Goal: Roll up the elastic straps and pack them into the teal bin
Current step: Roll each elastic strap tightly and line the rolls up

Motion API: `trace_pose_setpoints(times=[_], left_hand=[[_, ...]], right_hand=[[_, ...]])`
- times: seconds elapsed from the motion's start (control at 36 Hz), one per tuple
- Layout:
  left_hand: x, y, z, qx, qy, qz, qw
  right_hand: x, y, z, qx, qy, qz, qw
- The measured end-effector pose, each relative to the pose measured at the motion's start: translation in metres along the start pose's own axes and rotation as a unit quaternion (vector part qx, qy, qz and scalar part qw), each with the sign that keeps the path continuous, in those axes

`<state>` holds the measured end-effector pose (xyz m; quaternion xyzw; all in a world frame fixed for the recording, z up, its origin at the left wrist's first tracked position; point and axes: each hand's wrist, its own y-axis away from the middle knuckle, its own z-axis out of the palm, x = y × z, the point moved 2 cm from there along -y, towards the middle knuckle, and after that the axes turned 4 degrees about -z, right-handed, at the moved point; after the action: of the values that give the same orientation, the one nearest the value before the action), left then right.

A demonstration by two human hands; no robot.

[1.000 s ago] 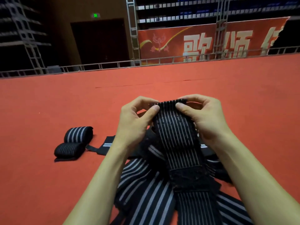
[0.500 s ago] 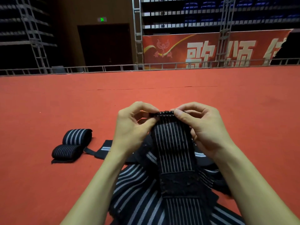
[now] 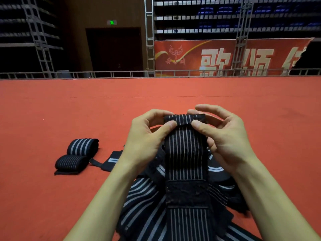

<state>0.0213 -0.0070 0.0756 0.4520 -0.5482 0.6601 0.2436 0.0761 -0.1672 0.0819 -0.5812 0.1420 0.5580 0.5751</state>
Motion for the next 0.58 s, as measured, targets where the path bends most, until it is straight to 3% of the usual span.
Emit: trace_pose_setpoints(times=[0.11, 0.28, 0.44, 0.58], left_hand=[[0.0014, -0.0004, -0.0031, 0.018, -0.025, 0.038, 0.999], [0.0032, 0.0013, -0.0016, 0.007, -0.036, 0.063, 0.997], [0.004, 0.0028, 0.0035, -0.005, 0.02, 0.064, 0.998], [0.0022, 0.0006, 0.0012, 0.028, 0.034, 0.091, 0.995]], right_hand=[[-0.0017, 0.0023, 0.0036, -0.022, -0.016, 0.059, 0.998], [-0.0036, 0.0035, 0.0027, -0.007, 0.016, 0.019, 1.0], [-0.0007, 0.0011, 0.002, 0.0, 0.045, -0.005, 0.999], [-0.0021, 0.0027, 0.0063, -0.043, -0.013, 0.068, 0.997]])
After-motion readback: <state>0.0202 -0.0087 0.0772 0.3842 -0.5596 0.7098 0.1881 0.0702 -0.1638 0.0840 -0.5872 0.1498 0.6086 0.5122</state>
